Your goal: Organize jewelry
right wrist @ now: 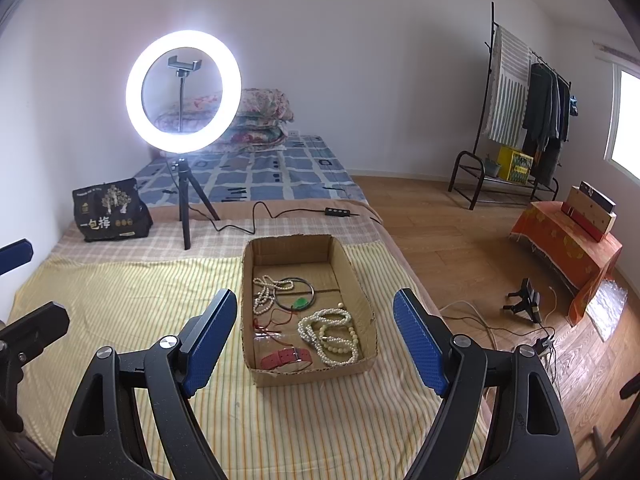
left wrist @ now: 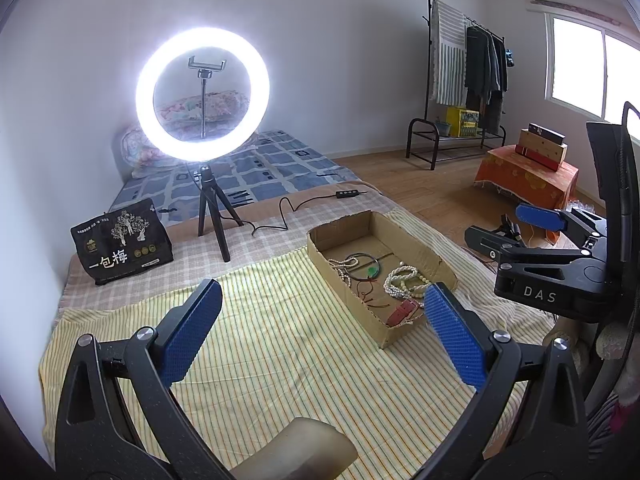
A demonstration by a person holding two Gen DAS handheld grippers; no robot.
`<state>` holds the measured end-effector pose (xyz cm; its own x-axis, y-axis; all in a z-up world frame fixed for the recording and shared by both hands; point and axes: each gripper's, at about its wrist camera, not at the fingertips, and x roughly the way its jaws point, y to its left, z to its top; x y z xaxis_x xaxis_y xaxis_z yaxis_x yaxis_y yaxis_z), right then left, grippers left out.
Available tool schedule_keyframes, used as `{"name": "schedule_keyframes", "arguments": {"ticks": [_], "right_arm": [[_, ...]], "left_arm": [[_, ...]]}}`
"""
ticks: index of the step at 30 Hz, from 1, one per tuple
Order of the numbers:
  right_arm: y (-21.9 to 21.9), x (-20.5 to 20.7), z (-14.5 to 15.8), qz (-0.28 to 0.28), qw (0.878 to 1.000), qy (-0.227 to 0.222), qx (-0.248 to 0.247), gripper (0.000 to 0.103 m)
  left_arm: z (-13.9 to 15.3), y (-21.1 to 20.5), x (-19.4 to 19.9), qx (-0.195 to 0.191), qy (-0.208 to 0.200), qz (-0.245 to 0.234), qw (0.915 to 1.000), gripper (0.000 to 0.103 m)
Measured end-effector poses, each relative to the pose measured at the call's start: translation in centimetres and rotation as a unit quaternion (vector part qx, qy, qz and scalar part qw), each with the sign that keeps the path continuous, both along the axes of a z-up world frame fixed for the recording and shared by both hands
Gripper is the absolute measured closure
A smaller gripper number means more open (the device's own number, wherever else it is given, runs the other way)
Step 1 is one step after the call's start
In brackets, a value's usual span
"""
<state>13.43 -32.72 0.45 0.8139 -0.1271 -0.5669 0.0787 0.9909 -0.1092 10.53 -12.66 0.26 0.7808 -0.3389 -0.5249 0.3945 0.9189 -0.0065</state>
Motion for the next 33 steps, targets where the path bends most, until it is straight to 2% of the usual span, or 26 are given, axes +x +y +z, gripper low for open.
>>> {"name": "schedule_keyframes", "arguments": {"ticks": [33], "right_arm": [[0.41, 0.01, -0.52, 0.004, 1.0, 0.009, -0.005, 0.022]], "left_arm": [[0.64, 0.78, 0.45, 0.01, -0.014, 0.006, 0.9998, 0.0]]}}
